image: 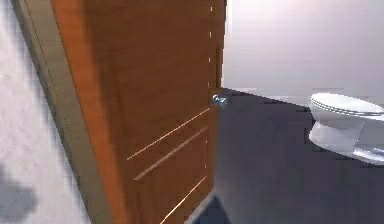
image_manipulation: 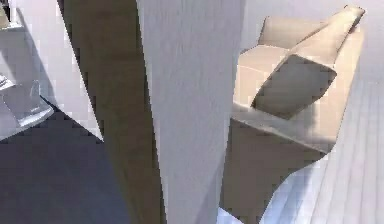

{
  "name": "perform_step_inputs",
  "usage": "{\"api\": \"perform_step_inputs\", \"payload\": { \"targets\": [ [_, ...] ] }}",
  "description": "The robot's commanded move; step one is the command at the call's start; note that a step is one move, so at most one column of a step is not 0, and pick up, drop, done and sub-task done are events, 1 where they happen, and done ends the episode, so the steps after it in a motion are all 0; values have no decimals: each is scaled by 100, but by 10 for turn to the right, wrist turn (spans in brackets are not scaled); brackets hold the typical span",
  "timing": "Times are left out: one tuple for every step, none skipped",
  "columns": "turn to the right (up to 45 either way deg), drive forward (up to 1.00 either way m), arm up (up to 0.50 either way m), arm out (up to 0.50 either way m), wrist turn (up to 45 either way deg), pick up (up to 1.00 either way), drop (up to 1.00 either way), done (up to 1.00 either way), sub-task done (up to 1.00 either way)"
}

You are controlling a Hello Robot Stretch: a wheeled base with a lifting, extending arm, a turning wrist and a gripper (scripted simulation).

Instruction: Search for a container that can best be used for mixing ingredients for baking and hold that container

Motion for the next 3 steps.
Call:
{"api": "perform_step_inputs", "payload": {
  "targets": [
    [0, 60, 0, 0, 0, 0, 0, 0, 0],
    [450, 0, 0, 0, 0, 0, 0, 0, 0],
    [120, 0, 0, 0, 0, 0, 0, 0, 0]
  ]
}}
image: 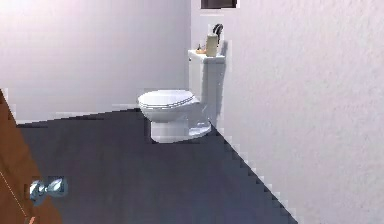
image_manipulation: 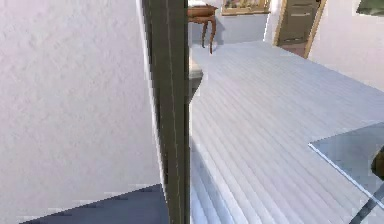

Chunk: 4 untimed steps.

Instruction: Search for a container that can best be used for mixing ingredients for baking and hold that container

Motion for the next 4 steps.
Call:
{"api": "perform_step_inputs", "payload": {
  "targets": [
    [0, 80, 0, 0, 0, 0, 0, 0, 0],
    [-450, 0, 0, 0, 0, 0, 0, 0, 0],
    [-210, 0, 0, 0, 0, 0, 0, 0, 0],
    [0, 55, 0, 0, 0, 0, 0, 0, 0]
  ]
}}
